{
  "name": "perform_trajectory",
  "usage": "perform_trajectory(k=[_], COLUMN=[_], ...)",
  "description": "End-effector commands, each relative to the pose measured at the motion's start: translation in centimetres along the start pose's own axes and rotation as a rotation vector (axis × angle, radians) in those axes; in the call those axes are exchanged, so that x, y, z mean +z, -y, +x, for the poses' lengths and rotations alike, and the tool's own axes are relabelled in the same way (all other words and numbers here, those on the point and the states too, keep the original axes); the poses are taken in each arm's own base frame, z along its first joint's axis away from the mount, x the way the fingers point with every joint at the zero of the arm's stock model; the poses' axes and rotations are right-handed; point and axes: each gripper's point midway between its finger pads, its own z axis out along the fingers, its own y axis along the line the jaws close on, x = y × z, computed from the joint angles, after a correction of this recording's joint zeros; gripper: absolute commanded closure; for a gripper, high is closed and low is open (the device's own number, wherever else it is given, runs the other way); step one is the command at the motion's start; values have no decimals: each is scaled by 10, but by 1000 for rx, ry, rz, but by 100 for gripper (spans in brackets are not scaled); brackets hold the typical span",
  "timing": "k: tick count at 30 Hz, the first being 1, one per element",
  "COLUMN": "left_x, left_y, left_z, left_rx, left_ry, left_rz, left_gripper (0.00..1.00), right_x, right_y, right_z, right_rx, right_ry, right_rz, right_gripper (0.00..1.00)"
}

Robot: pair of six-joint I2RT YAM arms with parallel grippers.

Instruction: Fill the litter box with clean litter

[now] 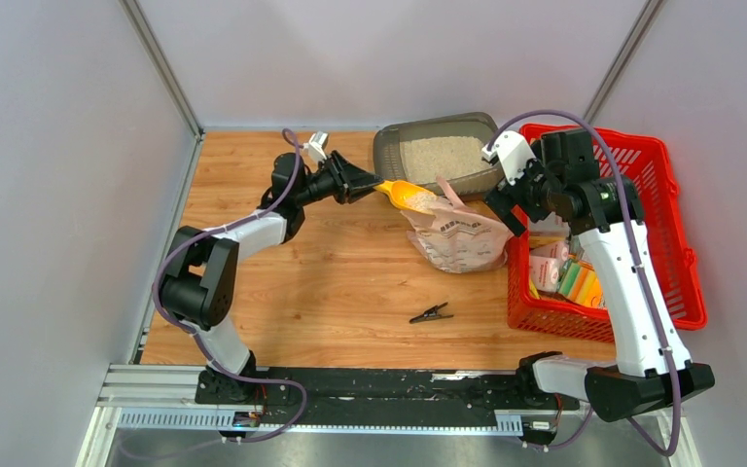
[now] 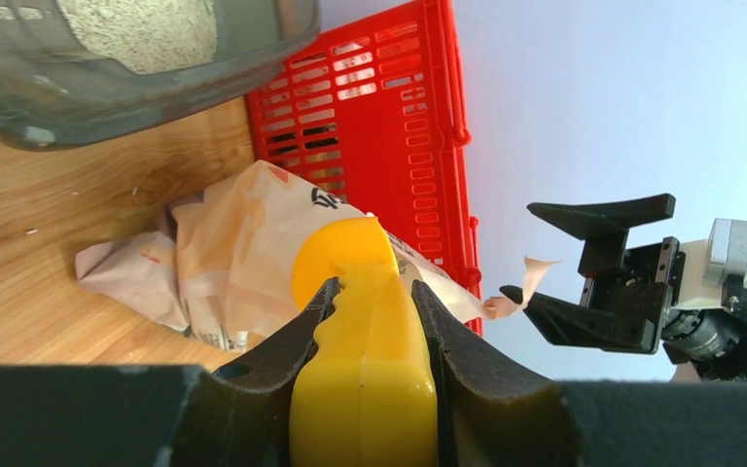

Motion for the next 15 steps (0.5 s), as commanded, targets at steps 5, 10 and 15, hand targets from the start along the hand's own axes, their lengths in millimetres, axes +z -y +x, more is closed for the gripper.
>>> perform_trajectory(k=[5,10,15], left_x=[-17,-19,-23], left_y=[22,28,33], left_z=[-16,-17,-23], left_rx=[49,45,37], left_ry=[43,38,53], left_rz=[42,43,40], left_gripper=[100,100,100], right_x=[-6,-4,-5], right_y=[11,14,14], right_z=[-11,-15,-16], right_rx=[-16,-24,-24], right_ry=[36,44,47], right_rz=[39,45,45], right_gripper=[0,0,0])
